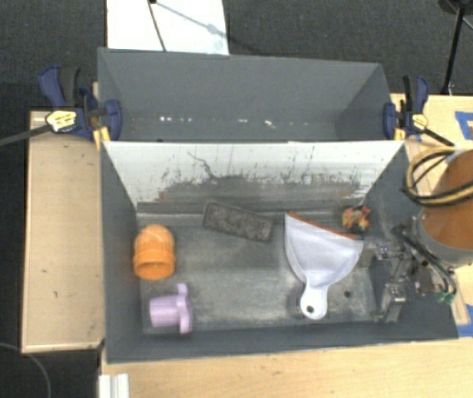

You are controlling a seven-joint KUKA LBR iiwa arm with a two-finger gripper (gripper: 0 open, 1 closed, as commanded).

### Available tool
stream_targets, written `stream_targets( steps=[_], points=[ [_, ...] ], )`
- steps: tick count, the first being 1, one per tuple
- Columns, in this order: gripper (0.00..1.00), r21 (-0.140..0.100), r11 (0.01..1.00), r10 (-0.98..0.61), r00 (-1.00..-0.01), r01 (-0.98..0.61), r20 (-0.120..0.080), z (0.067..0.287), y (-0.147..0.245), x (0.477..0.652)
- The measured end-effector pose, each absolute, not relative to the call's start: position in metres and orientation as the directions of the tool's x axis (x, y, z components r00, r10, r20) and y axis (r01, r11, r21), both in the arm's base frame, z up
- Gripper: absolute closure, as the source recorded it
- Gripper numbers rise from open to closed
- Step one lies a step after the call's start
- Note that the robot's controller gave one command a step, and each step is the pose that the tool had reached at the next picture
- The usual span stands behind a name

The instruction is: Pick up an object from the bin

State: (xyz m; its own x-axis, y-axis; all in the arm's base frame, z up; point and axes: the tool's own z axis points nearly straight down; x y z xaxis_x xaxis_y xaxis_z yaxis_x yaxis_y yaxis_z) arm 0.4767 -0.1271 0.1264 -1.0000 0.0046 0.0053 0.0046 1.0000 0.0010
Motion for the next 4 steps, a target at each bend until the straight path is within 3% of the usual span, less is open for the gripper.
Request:
stream_targets(
  steps=[1, 2, 3, 4],
  points=[
    [0.00, 0.000, 1.000, 0.000, -1.000, 0.000, -0.002, 0.131, -0.127, 0.479],
    [0.00, -0.001, 0.998, -0.062, -0.998, -0.062, -0.005, 0.092, -0.123, 0.482],
    [1.00, -0.002, 0.978, -0.208, -0.978, -0.208, -0.004, 0.073, -0.112, 0.486],
    [0.00, -0.002, 0.978, -0.211, -0.978, -0.211, -0.006, 0.074, -0.112, 0.486]
  ],
)
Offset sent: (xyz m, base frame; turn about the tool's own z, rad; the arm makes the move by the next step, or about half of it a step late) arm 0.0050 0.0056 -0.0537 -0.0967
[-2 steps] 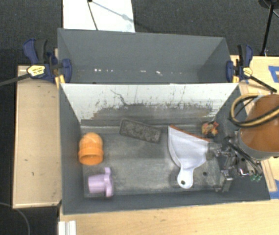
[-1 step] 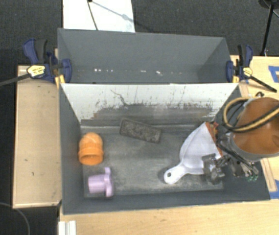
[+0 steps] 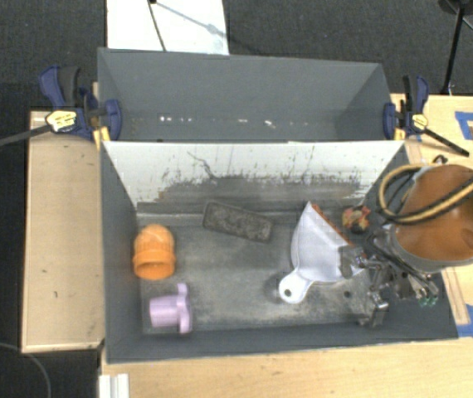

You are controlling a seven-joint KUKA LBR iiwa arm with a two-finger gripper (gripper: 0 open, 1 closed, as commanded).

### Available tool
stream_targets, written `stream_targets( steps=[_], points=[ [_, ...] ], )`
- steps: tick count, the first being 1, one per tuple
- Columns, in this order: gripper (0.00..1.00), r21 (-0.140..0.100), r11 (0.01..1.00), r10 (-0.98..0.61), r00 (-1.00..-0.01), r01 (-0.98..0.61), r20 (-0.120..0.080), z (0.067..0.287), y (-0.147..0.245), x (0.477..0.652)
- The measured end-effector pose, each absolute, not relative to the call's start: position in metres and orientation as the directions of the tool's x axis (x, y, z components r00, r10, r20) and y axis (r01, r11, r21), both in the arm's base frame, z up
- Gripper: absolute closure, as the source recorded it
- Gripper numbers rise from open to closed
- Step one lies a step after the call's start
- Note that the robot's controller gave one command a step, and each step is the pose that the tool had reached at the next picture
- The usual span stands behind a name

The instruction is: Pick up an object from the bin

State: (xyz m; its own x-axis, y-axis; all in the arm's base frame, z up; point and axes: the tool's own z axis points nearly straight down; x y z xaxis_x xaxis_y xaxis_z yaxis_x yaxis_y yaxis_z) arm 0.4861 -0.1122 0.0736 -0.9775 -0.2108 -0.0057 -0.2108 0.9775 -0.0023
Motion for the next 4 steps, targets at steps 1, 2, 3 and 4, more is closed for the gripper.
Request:
stream_targets(
  steps=[1, 2, 3, 4],
  points=[
    [0.00, -0.002, 0.977, -0.213, -0.977, -0.213, -0.006, 0.074, -0.112, 0.486],
    [0.00, 0.000, 0.974, -0.228, -0.974, -0.228, -0.002, 0.097, -0.105, 0.492],
    [0.00, -0.001, 0.975, -0.221, -0.975, -0.221, -0.004, 0.097, -0.094, 0.497],
    [0.00, 0.000, 0.978, -0.207, -0.978, -0.207, -0.002, 0.072, -0.080, 0.496]
  ],
)
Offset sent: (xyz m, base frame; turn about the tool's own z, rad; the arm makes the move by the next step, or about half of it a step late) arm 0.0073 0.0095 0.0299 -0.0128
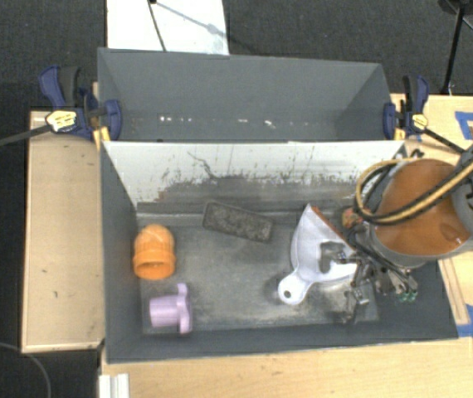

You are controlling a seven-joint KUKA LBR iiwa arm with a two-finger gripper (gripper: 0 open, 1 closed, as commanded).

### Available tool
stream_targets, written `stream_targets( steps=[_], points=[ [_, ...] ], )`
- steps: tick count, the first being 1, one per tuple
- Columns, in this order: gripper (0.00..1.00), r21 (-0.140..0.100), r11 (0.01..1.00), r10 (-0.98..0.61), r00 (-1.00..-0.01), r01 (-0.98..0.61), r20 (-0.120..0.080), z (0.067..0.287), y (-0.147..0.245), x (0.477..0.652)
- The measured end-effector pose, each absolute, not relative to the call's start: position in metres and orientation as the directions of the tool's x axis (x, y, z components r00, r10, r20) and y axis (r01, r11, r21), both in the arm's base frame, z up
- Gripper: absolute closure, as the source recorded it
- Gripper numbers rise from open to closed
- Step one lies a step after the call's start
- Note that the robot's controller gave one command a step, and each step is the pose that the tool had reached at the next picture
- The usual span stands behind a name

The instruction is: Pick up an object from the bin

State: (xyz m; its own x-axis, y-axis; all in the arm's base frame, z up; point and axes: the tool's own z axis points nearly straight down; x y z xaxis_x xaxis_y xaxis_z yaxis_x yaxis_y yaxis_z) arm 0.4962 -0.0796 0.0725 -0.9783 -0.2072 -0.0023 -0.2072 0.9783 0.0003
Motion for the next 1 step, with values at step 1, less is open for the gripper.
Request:
stream_targets(
  steps=[1],
  points=[
    [1.00, 0.000, 0.955, -0.295, -0.955, -0.295, -0.001, 0.0700, -0.0636, 0.4956]
  ],
)
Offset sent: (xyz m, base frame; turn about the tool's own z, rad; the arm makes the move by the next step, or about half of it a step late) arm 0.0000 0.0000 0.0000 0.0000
